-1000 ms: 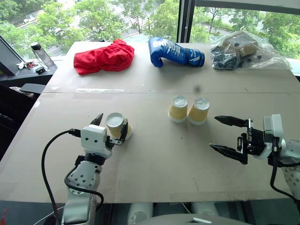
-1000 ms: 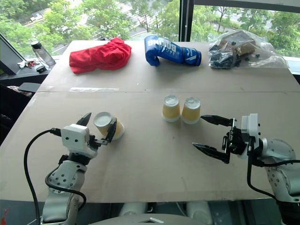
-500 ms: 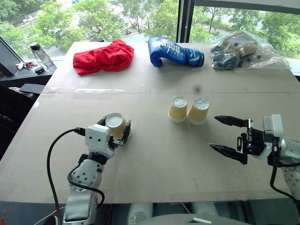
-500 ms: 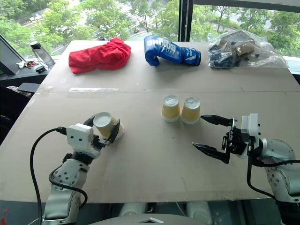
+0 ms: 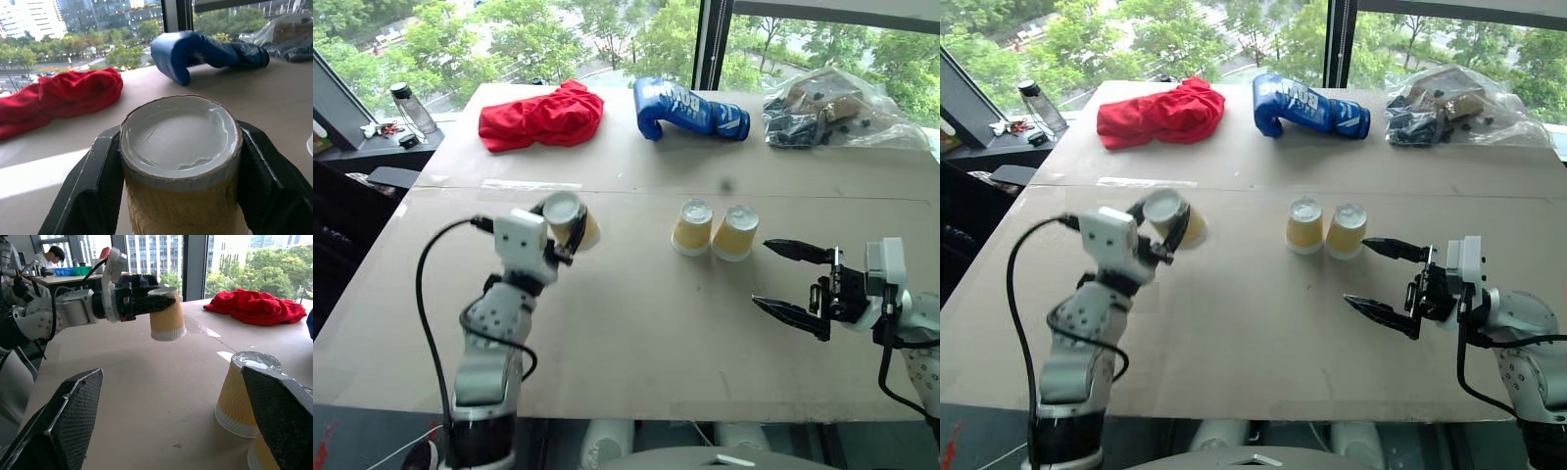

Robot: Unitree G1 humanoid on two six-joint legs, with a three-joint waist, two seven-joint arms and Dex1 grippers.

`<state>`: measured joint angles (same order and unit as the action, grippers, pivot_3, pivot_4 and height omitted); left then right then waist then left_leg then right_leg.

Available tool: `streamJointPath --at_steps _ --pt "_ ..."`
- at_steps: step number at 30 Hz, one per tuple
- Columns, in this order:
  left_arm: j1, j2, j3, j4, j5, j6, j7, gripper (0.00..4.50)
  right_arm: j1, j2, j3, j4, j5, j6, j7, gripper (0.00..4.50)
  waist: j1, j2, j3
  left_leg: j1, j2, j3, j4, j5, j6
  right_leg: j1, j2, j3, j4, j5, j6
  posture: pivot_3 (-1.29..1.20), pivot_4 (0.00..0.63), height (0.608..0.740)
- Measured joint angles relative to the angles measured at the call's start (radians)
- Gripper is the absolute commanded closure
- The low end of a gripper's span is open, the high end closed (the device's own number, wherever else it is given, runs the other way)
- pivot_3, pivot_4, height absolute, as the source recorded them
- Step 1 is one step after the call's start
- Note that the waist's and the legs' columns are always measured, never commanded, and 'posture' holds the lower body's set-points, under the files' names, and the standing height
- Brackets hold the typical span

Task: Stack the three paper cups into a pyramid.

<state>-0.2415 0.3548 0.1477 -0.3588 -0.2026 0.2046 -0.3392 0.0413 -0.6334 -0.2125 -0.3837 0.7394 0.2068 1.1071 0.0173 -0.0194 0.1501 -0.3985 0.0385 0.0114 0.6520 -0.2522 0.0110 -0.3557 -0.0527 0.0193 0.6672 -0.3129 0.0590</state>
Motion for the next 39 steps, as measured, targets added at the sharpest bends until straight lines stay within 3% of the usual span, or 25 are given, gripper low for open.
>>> streamJointPath --at_steps 4,7,10,22,36,37,39 --pt "-0.308 0.02 -0.074 0.145 -0.076 0.125 -0.127 1.99 0.019 0.03 -0.051 0.029 0.002 -0.013 -0.051 0.0 -0.002 -0.001 0.001 -0.002 0.0 0.0 0.0 0.0 0.0 0.001 0.001 -0.002 -0.003 0.0 0.001 0.0 0.15 0.74" --pt "-0.497 0.036 -0.16 0.264 -0.12 0.209 -0.285 1.99 0.016 0.051 -0.072 0.063 -0.081 -0.037 -0.151 0.0 -0.003 -0.001 0.001 -0.002 -0.001 0.0 -0.001 0.001 -0.001 0.0 0.001 -0.002 -0.004 0.0 0.001 0.0 0.15 0.74" --pt "-0.603 0.006 -0.244 0.358 -0.157 0.228 -0.444 1.99 0.029 0.056 -0.077 0.078 -0.144 -0.032 -0.241 0.0 -0.009 0.001 0.001 -0.002 0.0 0.004 -0.004 0.003 -0.004 -0.003 0.001 0.002 -0.004 0.0 0.001 0.0 0.15 0.74" --pt "-0.667 -0.064 -0.326 0.59 -0.111 0.126 -0.607 1.99 0.148 0.102 -0.098 -0.01 -0.102 -0.03 -0.29 0.0 -0.019 0.002 0.002 -0.003 0.001 0.005 -0.003 0.003 -0.004 -0.004 0.002 0.004 -0.004 0.0 0.001 0.0 0.15 0.74" --pt "-0.617 -0.119 -0.354 0.6 -0.051 0.043 -0.591 1.99 0.145 0.105 -0.101 -0.013 -0.095 -0.037 -0.283 0.0 -0.019 0.002 0.002 -0.003 0.001 0.005 -0.003 0.002 -0.004 -0.004 0.003 0.004 -0.003 0.0 0.001 0.0 0.15 0.74" --pt "-0.616 -0.119 -0.354 0.598 -0.049 0.043 -0.59 1.03 0.137 0.105 -0.099 -0.012 -0.094 -0.037 -0.281 0.0 -0.018 0.002 0.002 -0.002 0.001 0.005 -0.003 0.002 -0.004 -0.004 0.003 0.004 -0.003 0.0 0.001 0.0 0.15 0.74" --pt "-0.612 -0.118 -0.354 0.596 -0.048 0.046 -0.59 0.24 0.129 0.104 -0.099 -0.012 -0.091 -0.037 -0.274 0.0 -0.018 0.003 0.001 -0.003 0.001 0.005 -0.003 0.002 -0.004 -0.004 0.003 0.004 -0.003 0.0 0.001 0.0 0.15 0.74"
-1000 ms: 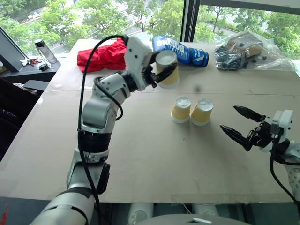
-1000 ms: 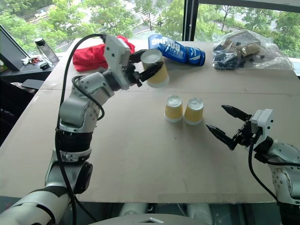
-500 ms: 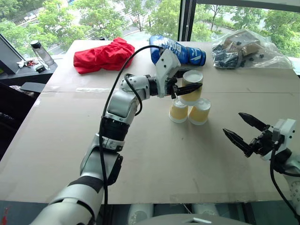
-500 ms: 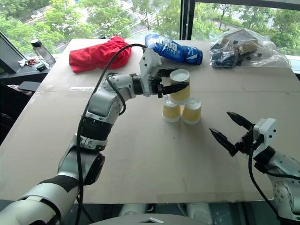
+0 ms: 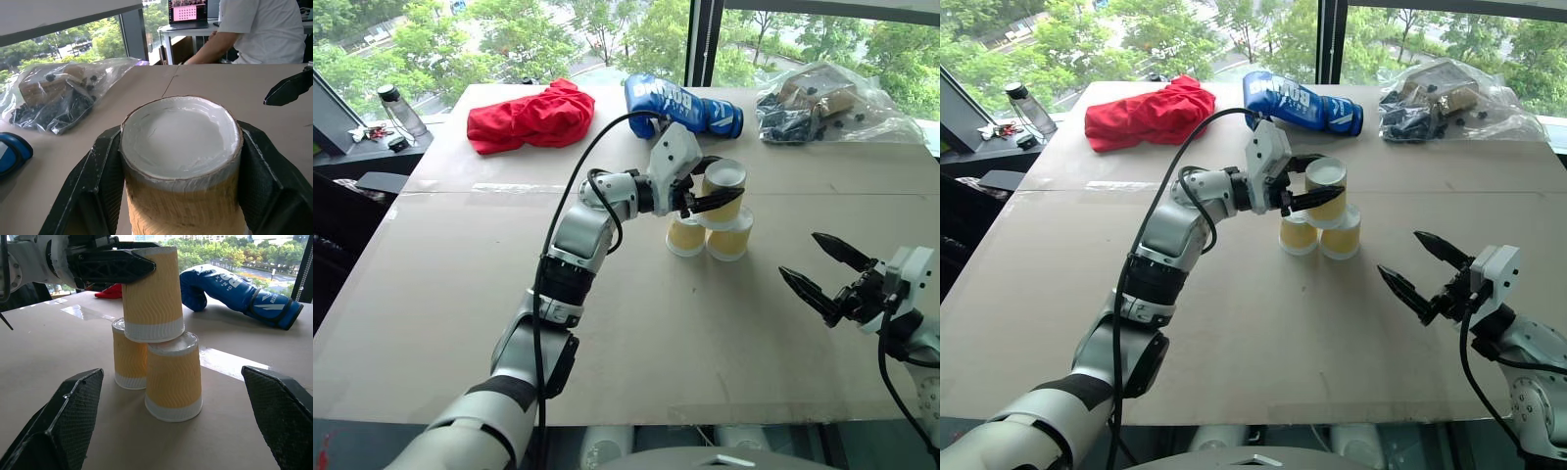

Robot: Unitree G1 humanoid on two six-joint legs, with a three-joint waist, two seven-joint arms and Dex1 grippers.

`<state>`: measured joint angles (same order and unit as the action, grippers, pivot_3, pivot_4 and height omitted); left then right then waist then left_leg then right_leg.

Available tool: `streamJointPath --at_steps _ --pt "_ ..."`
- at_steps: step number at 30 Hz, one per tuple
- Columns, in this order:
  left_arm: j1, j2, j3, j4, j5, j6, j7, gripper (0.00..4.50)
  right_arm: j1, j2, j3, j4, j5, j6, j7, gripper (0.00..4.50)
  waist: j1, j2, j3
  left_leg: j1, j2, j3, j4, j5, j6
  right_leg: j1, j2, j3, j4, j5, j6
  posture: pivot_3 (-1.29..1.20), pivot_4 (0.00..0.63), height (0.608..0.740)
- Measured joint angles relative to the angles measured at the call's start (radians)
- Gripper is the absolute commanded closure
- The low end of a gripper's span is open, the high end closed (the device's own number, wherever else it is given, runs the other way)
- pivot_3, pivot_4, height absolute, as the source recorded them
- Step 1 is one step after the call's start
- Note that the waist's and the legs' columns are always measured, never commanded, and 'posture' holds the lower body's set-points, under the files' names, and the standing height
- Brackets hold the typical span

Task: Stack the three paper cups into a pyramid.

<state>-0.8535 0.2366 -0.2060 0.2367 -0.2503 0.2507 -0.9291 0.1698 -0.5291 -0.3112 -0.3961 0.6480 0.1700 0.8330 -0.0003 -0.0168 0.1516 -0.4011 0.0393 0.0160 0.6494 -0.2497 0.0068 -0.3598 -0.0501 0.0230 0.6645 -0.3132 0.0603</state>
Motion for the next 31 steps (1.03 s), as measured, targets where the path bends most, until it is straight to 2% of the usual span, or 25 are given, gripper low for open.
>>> streamJointPath --at_steps 1,5,8,13,16,18,19,21,23,25,28,31 --pt "0.004 0.0 0.0 0.0 0.0 0.002 0.0 0.06 -0.001 -0.001 0.0 0.0 0.002 0.0 0.002 0.0 0.0 0.0 0.0 0.0 0.0 0.0 0.0 0.0 0.0 0.0 0.0 0.0 0.0 0.0 0.0 0.0 0.15 0.74" --pt "0.017 -0.029 0.044 -0.021 -0.044 0.031 0.031 0.06 -0.001 -0.001 0.0 0.0 0.02 0.002 0.014 0.0 0.003 0.0 0.0 0.0 0.0 -0.001 0.0 0.0 0.0 0.0 0.0 0.0 0.0 0.0 0.0 0.0 0.15 0.74" --pt "0.035 -0.027 0.09 -0.109 -0.121 0.061 0.015 0.06 0.0 -0.001 -0.001 0.0 0.03 0.003 0.023 0.0 0.002 0.0 0.0 0.0 0.0 -0.001 0.0 0.0 0.0 0.0 0.0 0.0 0.0 0.0 0.0 0.0 0.15 0.74" --pt "0.042 0.04 0.192 -0.297 -0.268 0.153 0.003 0.06 0.013 -0.004 -0.002 0.0 0.032 0.003 0.033 0.0 0.0 0.0 0.0 0.001 0.001 -0.002 0.0 0.0 0.0 0.0 0.0 0.0 0.001 0.0 0.0 0.0 0.15 0.74" --pt "0.095 0.093 0.277 -0.375 -0.349 0.248 0.06 0.06 0.03 -0.004 -0.001 0.003 0.031 -0.001 0.042 0.0 -0.006 0.002 -0.001 0.002 0.001 -0.002 0.0 0.0 0.0 0.001 0.0 0.001 0.001 0.0 0.0 0.0 0.15 0.74" --pt "0.183 0.14 0.311 -0.412 -0.361 0.274 0.084 0.06 0.039 0.004 0.001 0.019 0.023 -0.025 0.063 0.0 -0.011 0.002 -0.002 0.003 0.001 -0.001 0.0 0.0 0.0 0.001 0.0 0.002 0.001 0.0 0.0 0.0 0.15 0.74" --pt "0.312 0.211 0.317 -0.447 -0.336 0.276 0.086 0.06 0.049 0.012 0.004 0.054 0.009 -0.06 0.088 0.0 -0.019 0.003 -0.002 0.004 0.001 0.0 -0.002 0.0 0.0 0.001 0.0 0.003 0.001 0.0 0.0 0.0 0.15 0.74" --pt "0.511 0.285 0.326 -0.455 -0.293 0.294 0.088 0.06 0.082 0.021 -0.006 0.108 -0.012 -0.101 0.112 0.0 -0.022 0.003 -0.002 0.004 0.002 0.001 -0.004 0.0 0.0 0.0 0.0 0.004 0.001 0.0 0.0 0.0 0.15 0.74" --pt "0.646 0.307 0.334 -0.471 -0.281 0.307 0.098 0.06 0.092 0.025 0.0 0.15 -0.03 -0.115 0.13 0.0 -0.011 0.0 0.0 0.001 0.003 -0.001 -0.001 0.0 0.0 -0.001 0.0 0.001 0.001 0.0 0.0 0.0 0.15 0.74" --pt "0.883 0.332 0.373 -0.583 -0.25 0.27 0.117 0.06 0.086 0.007 0.013 0.209 -0.068 -0.162 0.173 0.0 -0.011 0.001 -0.001 0.004 0.004 0.001 -0.002 -0.002 0.004 0.001 -0.004 0.003 0.0 0.0 0.0 0.0 0.15 0.74" --pt "1.028 0.328 0.363 -0.615 -0.207 0.249 0.15 0.06 0.086 -0.006 0.022 0.283 -0.106 -0.192 0.207 0.0 0.001 0.001 -0.001 0.005 0.002 0.0 -0.001 -0.003 0.004 0.003 -0.006 0.002 0.0 0.0 -0.001 0.0 0.15 0.74" --pt "1.073 0.316 0.348 -0.635 -0.162 0.192 0.176 0.06 0.051 -0.007 0.031 0.301 -0.116 -0.199 0.22 0.0 0.006 0.003 -0.002 0.009 0.002 0.0 -0.001 -0.002 0.004 0.007 -0.005 0.003 0.0 0.001 -0.003 0.0 0.15 0.74"
